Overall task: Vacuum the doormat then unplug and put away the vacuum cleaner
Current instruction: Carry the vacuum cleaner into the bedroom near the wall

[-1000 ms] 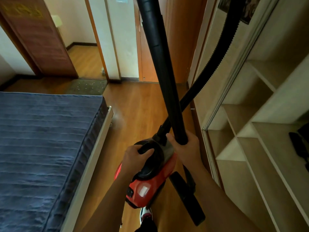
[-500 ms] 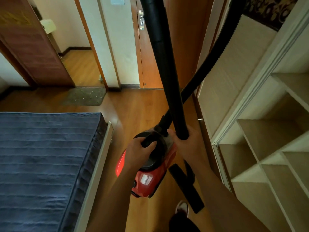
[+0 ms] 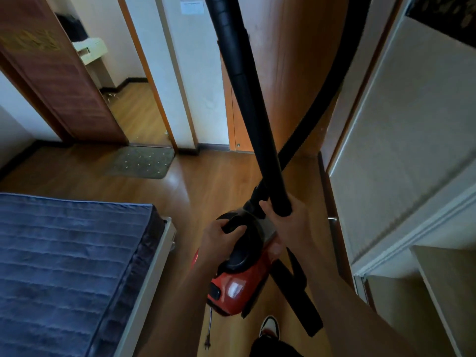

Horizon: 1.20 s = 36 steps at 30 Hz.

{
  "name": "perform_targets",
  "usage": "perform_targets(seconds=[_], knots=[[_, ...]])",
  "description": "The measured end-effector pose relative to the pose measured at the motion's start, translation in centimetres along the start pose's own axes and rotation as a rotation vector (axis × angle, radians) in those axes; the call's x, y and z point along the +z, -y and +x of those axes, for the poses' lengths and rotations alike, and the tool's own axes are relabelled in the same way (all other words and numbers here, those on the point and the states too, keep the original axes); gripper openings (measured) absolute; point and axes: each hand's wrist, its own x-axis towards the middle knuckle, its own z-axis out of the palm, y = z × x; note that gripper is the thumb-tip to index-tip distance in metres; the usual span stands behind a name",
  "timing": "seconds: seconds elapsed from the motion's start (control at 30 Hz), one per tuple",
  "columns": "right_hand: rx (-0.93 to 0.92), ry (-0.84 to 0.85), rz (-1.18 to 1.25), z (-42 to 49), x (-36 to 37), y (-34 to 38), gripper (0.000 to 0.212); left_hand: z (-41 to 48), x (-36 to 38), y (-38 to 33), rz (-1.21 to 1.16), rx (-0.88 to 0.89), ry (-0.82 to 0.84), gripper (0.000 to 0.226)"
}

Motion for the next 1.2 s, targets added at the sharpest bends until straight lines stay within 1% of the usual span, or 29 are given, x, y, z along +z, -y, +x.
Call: perform_targets(seconds=[0.1,0.2,0.33,0.5,0.63,0.83,0.9,1.0,1.07,1.13,1.2], knots=[[-0.020,0.028,0.009,5.8,0.0,-0.6,0.027,5.1,1.0,-1.9,-0.022,-0.031,-0.030,0.021],[-0.014,0.086,0.031,10.7,0.4,-0.9,0.023,9.5,1.4,-3.1,-0.037,-0.036,-0.055,0.019],[-0.020,0.152,0.054,16.1,1.8,-1.4,0.023,14.8,0.8,-4.1,-0.042,-0.034,-0.123,0.028],[-0.014,0.239,0.048,22.3,5.1,-2.5,0.029,21.0,0.2,-3.9,-0.046,-0.073,-0.164,0.027],[-0.011,0.288,0.047,27.3,8.4,-3.6,0.029,26.9,-0.8,-3.0,-0.057,-0.106,-0.211,0.028],[0.007,0.301,0.034,37.7,15.4,-4.3,0.018,38.2,-3.9,-1.6,-0.099,-0.118,-0.185,0.016],[0.013,0.304,0.031,41.6,18.6,-4.3,0.015,42.6,-5.4,-1.2,-0.101,-0.114,-0.166,0.014],[0.043,0.349,0.010,46.9,23.2,-4.2,0.013,48.6,-8.1,-0.5,-0.091,-0.116,-0.180,0.013],[0.031,0.351,-0.029,50.3,26.2,-4.4,0.016,52.1,-10.0,-0.2,-0.089,-0.109,-0.206,0.015],[-0.008,0.343,-0.068,53.2,28.8,-3.9,0.020,55.0,-12.0,0.1,-0.091,-0.114,-0.254,0.022],[-0.054,0.349,-0.053,55.4,31.4,-2.9,0.017,57.5,-14.0,0.7,-0.096,-0.127,-0.314,0.028]])
